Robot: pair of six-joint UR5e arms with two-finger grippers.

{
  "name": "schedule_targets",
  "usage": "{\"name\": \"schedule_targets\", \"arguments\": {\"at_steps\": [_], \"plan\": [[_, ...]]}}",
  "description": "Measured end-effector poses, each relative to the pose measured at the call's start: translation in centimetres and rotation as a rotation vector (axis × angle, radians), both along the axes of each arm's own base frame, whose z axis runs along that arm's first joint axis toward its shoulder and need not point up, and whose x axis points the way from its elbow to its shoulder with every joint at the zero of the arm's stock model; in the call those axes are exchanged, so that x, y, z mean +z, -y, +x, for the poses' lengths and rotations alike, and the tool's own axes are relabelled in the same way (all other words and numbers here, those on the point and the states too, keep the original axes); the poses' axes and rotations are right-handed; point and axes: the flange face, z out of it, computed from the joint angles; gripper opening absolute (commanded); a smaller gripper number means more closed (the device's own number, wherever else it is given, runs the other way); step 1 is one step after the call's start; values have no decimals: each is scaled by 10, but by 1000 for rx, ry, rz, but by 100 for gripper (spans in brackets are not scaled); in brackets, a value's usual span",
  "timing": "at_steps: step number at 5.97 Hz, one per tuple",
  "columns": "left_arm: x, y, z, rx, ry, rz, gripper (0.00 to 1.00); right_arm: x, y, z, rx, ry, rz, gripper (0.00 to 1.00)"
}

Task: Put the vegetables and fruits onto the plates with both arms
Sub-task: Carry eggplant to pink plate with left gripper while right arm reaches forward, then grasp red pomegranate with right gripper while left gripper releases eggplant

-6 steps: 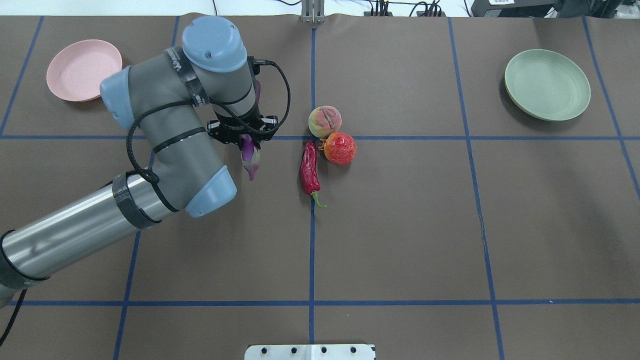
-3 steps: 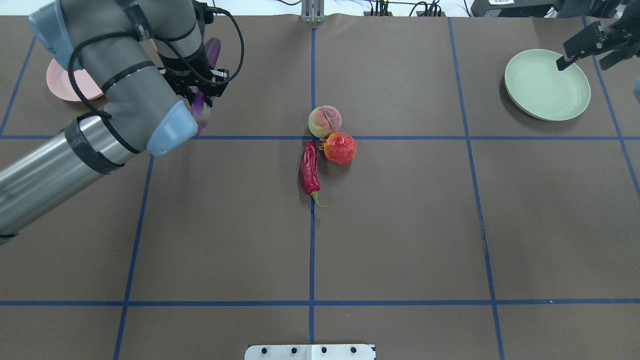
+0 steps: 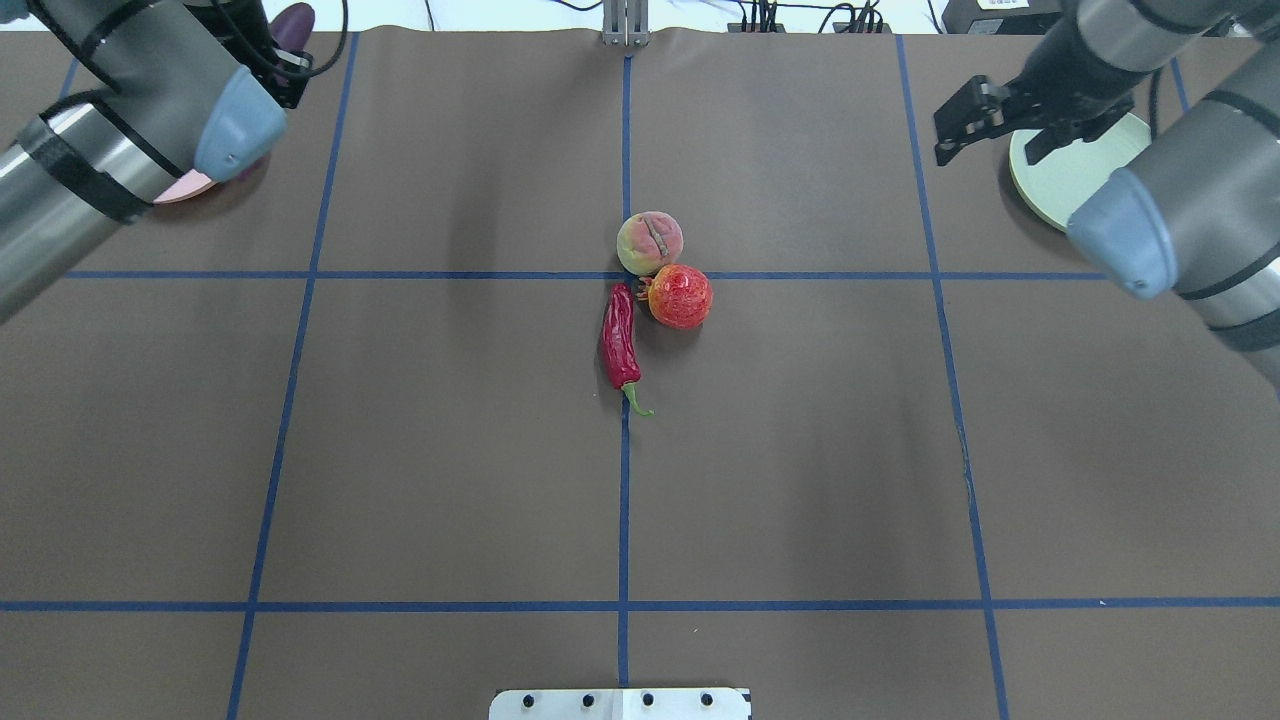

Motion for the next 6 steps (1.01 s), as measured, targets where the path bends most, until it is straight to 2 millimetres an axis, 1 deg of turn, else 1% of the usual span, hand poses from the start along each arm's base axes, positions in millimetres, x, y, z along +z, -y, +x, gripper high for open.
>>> {"name": "schedule_targets", "arguments": {"at_steps": [1, 2, 3, 4, 5, 6], "plan": [[41, 23, -25, -10, 33, -37, 0, -30, -3, -43, 5, 7, -8, 99], [77, 38, -35, -23, 66, -54, 0, -52, -5, -74, 2, 16, -15, 99], [111, 49, -38, -33, 96, -48, 0, -65, 0, -101, -9, 11, -23, 99], [141, 55, -38, -38, 119, -37, 0, -70, 4, -123, -19, -2, -26, 99], [160, 57, -35, -40, 160, -27, 0, -73, 6, -139, -25, -11, -21, 99], [174, 56, -29, -38, 209, -13, 0, -72, 7, -154, -23, -3, -19, 99]]}}
